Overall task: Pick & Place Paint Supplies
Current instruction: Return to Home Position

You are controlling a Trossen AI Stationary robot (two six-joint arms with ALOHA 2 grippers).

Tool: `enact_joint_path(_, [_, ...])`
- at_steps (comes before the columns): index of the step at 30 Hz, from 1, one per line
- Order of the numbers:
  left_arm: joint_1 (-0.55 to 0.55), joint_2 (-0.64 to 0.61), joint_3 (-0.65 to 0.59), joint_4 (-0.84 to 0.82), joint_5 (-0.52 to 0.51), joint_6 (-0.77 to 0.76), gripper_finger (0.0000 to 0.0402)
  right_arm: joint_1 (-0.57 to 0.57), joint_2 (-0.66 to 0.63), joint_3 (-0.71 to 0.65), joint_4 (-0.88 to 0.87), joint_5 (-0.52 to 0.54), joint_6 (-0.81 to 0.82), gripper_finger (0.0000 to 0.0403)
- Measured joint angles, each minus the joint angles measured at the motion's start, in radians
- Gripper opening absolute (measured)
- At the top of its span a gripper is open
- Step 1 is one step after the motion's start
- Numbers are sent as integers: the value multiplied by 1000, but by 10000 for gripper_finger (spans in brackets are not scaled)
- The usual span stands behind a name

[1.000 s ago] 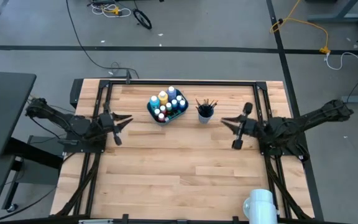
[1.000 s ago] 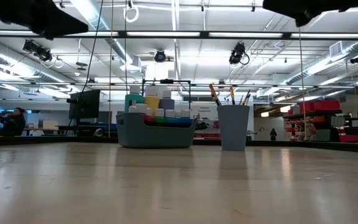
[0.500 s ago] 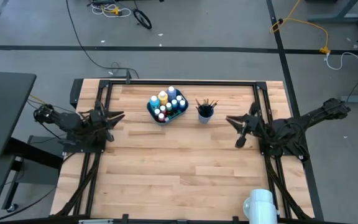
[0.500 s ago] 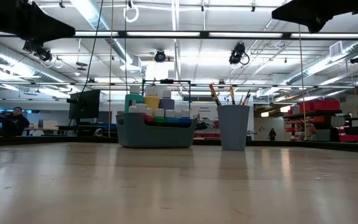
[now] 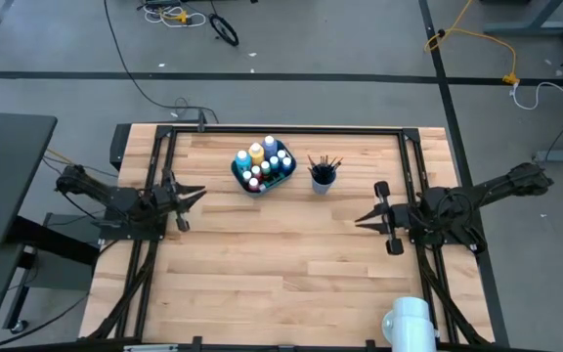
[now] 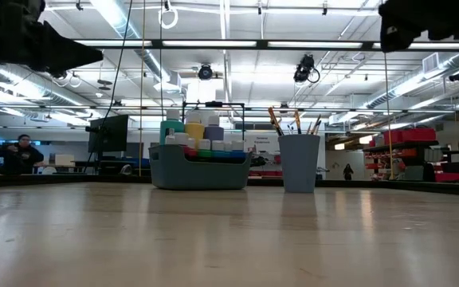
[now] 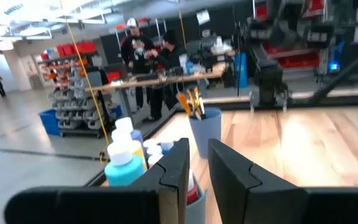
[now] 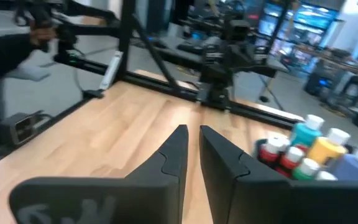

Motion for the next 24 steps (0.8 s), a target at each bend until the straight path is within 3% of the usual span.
enact_joint_path(3, [0, 0, -42, 119, 22, 70, 67, -29, -41, -65, 39, -79, -1, 45])
enact_joint_path(8, [0, 0, -79, 178, 116, 123, 67, -84, -136, -141, 92, -185, -2, 45])
enact_joint_path(14, [0, 0, -95, 208, 113, 123, 67, -138, -192, -196, 90, -354, 1, 45])
enact_joint_path(24, [0, 0, -96, 196, 113, 111, 67, -194, -197, -215, 27, -358, 48, 45])
